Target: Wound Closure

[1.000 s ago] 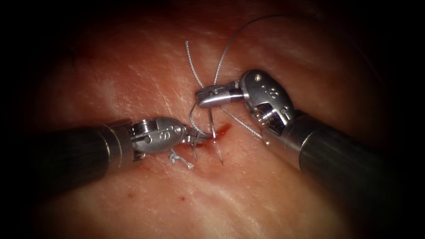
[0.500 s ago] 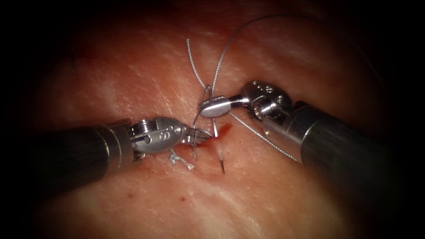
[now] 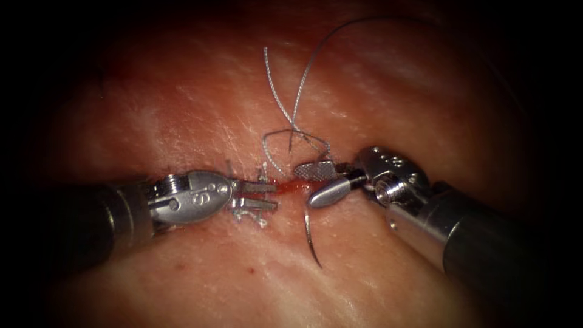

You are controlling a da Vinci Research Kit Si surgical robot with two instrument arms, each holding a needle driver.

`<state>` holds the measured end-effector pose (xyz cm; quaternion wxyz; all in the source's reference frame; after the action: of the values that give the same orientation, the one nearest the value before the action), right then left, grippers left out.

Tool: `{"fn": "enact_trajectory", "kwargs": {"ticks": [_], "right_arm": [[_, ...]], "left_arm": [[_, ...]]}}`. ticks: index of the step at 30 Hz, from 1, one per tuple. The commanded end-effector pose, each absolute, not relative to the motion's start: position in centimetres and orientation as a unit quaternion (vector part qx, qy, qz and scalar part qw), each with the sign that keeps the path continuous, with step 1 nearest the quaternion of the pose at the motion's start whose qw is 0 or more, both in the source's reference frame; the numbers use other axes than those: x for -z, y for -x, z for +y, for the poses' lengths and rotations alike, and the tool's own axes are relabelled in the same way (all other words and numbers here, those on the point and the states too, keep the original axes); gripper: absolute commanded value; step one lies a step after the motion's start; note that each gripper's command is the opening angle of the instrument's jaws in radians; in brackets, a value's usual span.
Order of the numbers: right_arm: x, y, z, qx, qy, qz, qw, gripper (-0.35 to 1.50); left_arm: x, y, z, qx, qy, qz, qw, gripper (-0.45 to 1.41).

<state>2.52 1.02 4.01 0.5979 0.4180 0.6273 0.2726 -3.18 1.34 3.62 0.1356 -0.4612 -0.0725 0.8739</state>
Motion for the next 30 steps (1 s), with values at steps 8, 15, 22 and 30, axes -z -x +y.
{"fn": "enact_trajectory", "kwargs": {"ticks": [8, 15, 22, 30], "right_arm": [[-3.95, -2.0, 1.38, -0.281, -0.412, 0.625, 0.601, 1.46], [-3.82, -1.98, 1.28, -0.28, -0.404, 0.627, 0.604, 1.46], [-3.78, -2.02, 1.22, -0.275, -0.398, 0.63, 0.607, 1.45], [-3.82, -2.1, 1.13, -0.274, -0.391, 0.633, 0.61, 1.43]], "left_arm": [[-3.28, 3.54, 1.12, -0.844, 0.53, -0.041, 0.066, 0.44], [-3.63, 3.82, 1.21, -0.845, 0.531, -0.036, 0.053, 0.34], [-3.98, 3.82, 1.06, -0.863, 0.495, -0.069, 0.077, 0.27], [-3.98, 3.86, 1.09, -0.857, 0.484, -0.109, 0.139, -0.45]]}}
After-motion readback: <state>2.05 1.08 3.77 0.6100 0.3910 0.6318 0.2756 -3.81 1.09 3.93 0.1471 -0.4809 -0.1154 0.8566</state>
